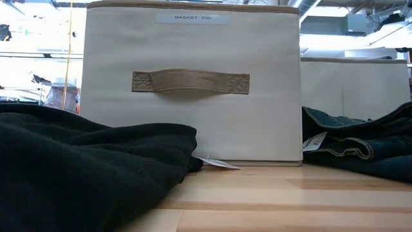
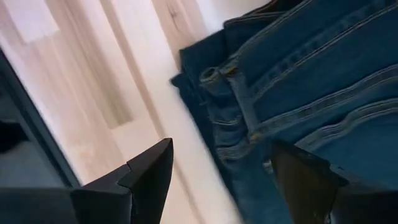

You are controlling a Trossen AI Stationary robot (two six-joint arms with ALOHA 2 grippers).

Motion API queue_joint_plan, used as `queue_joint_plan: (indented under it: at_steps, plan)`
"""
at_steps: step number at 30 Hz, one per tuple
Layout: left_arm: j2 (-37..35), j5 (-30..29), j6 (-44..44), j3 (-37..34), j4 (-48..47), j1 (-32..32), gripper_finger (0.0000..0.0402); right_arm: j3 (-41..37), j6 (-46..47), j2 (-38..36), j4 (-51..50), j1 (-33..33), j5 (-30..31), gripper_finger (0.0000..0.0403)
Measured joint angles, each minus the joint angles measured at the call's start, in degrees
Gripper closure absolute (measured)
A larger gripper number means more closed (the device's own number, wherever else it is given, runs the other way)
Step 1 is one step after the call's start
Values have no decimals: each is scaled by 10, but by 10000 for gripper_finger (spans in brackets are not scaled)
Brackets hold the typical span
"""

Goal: Sort clothes
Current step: Put the black shirt in the left brown bin

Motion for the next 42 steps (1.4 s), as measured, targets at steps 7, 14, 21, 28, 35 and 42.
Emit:
queue_joint_plan:
  at_steps: [7,14,21,28,35,42]
  plan:
    - [0,-24,-40,0,-13,-3,223,0,-69,0,-9,2,39,122]
    - [0,-49,-49,0,-13,-4,223,-41,-77,-1,-1,8,61,122]
    - [0,-49,-54,0,-17,-4,223,-84,-82,-11,89,17,62,122]
    - [0,-48,-53,0,-31,-4,223,-86,-82,-37,71,18,89,122]
    - [0,-55,-55,0,-31,-4,223,-130,-60,-47,87,25,93,122]
    - [0,-57,-54,0,-33,-4,223,-166,-5,-46,124,44,93,122]
